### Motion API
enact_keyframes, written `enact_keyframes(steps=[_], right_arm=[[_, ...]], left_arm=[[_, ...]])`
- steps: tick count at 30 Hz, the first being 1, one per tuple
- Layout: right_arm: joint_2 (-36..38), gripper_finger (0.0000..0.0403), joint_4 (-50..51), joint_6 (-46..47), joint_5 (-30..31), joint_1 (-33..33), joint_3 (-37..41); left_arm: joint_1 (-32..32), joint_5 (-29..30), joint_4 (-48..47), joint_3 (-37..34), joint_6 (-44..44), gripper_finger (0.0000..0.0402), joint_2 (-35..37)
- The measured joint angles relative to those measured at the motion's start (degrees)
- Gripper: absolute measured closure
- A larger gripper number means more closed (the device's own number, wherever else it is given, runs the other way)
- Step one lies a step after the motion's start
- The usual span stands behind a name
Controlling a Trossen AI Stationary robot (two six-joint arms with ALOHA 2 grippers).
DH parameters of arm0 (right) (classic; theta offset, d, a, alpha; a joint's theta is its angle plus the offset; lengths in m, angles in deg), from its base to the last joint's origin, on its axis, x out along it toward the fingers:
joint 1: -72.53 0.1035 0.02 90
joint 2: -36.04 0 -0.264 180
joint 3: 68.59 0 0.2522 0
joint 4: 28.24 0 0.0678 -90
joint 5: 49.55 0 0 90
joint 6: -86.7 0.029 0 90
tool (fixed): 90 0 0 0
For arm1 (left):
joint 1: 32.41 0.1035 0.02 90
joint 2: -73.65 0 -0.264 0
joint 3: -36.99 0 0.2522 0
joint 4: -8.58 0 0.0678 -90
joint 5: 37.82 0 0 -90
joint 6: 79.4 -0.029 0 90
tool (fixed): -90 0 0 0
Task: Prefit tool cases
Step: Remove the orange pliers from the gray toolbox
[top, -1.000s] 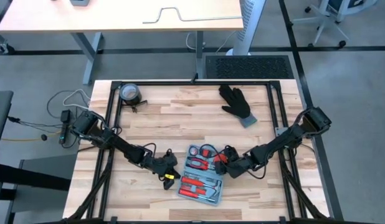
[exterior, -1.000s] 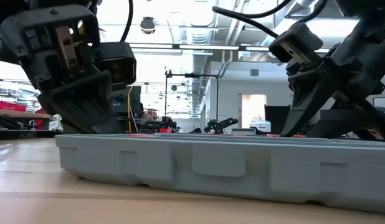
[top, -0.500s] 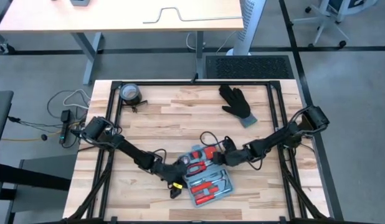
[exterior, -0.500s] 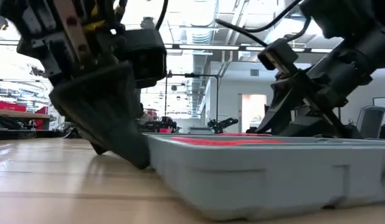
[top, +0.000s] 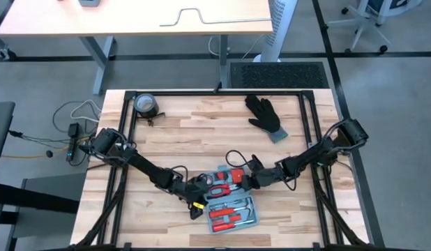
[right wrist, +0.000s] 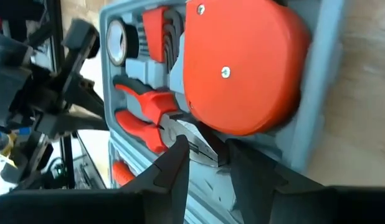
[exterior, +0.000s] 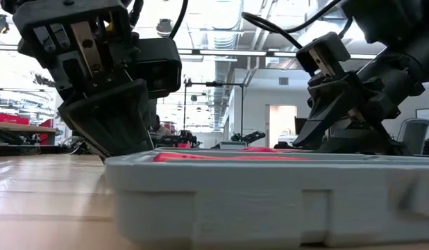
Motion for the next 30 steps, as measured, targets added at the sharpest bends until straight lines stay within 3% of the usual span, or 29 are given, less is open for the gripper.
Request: enact_keyframes(steps=[10, 20, 26, 30], right_arm=[[-0.04, 0.0284, -2.4, -3.7, -4.85, -2.73, 0.17], [-0.07, 0.0284, -4.22, -6.8, -4.37, -5.48, -0.79], [0.64, 0.0284, -19.63, -8.33, -7.19, -5.45, -2.01], [-0.05, 0.0285, -14.72, -9.04, -5.61, -5.89, -2.65]], left_arm=[[0.53, 0.35, 0.03, -0.09, -1.11, 0.0401, 0.03], [0.53, 0.6, 0.16, -0.11, -2.37, 0.0401, 0.03], [1.14, 4.59, 1.3, -0.95, -2.57, 0.0401, 0.0], [1.35, 5.11, 1.41, -1.2, -2.08, 0.0401, 0.0]])
